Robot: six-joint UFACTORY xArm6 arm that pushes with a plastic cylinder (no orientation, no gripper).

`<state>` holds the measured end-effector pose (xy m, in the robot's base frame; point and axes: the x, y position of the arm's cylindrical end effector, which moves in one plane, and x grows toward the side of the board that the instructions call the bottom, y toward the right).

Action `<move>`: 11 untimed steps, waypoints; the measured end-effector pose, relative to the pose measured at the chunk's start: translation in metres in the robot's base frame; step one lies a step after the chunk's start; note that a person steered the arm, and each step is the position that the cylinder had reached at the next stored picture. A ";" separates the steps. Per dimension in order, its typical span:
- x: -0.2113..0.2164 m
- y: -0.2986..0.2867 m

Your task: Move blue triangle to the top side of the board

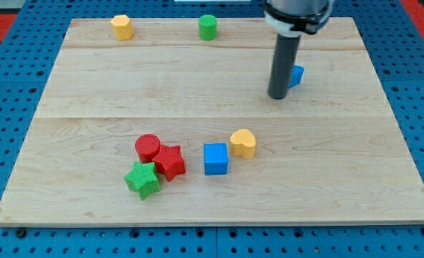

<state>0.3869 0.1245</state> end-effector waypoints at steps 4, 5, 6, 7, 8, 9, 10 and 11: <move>-0.106 0.037; -0.103 -0.021; -0.103 -0.048; -0.124 -0.027; -0.136 0.017; -0.154 0.012; -0.169 -0.007; -0.181 -0.017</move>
